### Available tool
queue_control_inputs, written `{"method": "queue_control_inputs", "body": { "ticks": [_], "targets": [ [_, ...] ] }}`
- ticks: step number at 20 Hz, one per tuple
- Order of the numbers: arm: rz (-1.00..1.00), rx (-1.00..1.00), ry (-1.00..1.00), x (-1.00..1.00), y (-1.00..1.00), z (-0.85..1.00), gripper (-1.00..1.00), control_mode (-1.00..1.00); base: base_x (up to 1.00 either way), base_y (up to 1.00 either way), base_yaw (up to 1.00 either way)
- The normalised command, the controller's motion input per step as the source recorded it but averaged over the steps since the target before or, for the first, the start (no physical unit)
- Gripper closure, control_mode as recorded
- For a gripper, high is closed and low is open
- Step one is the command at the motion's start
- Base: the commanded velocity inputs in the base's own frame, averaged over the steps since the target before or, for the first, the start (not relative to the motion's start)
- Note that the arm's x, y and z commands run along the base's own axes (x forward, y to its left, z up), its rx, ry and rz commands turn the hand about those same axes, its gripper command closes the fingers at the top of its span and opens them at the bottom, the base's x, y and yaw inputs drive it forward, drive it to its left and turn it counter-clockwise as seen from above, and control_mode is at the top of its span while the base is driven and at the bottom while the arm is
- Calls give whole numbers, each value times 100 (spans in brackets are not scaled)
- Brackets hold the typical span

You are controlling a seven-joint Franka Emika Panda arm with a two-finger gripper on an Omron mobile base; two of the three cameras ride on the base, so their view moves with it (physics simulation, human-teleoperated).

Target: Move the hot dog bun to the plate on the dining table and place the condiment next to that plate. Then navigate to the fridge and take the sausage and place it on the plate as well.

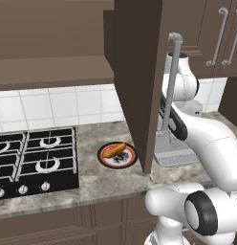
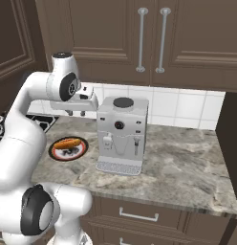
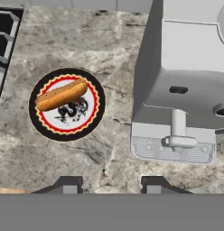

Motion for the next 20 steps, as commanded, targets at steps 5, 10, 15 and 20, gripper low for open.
{"method": "queue_control_inputs", "body": {
  "ticks": [5, 10, 15, 20],
  "targets": [
    [0, 0, 0, -16, 3, -3, -100, -100, 0, 0, 0],
    [-17, 17, 0, -33, 19, -35, -100, -100, 0, 0, 0],
    [-36, 41, 0, -16, 12, -42, -100, -100, 0, 0, 0],
    [-39, 13, 13, -1, 48, -60, -100, -100, 0, 0, 0]
  ]
}}
